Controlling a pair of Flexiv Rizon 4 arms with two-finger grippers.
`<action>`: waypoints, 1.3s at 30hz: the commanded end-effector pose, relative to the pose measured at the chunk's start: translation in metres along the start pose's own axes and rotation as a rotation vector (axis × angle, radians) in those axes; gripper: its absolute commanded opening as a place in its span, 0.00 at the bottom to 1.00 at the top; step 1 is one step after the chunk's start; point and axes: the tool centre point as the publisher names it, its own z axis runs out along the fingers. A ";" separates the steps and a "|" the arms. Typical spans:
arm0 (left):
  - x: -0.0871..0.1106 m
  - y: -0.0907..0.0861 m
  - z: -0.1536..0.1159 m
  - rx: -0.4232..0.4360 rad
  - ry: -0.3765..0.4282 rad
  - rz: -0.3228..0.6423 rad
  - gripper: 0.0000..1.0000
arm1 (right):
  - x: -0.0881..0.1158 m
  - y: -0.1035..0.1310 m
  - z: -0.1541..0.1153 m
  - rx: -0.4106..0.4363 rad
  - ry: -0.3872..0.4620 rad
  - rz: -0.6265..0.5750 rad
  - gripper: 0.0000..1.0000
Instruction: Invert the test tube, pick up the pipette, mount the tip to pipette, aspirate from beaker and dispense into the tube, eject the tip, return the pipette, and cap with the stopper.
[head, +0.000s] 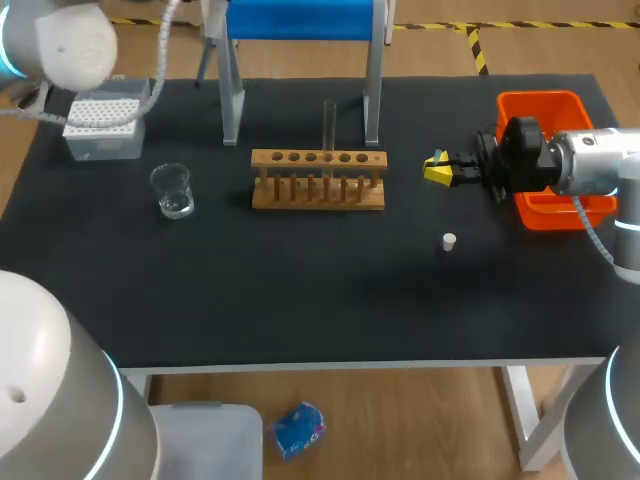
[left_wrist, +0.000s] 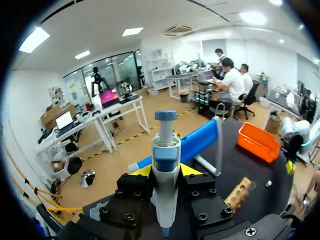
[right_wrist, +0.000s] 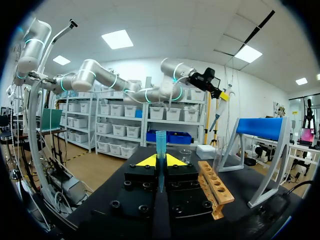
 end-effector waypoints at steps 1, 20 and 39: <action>-0.005 0.014 -0.030 0.172 0.688 0.102 0.00 | 0.000 0.000 0.000 0.001 0.001 -0.001 0.00; 0.044 0.015 -0.045 0.262 0.854 0.264 0.00 | 0.000 0.000 0.000 0.001 0.001 -0.001 0.00; 0.150 0.045 -0.095 0.393 0.936 0.228 0.00 | 0.000 0.000 0.000 0.001 0.001 -0.001 0.00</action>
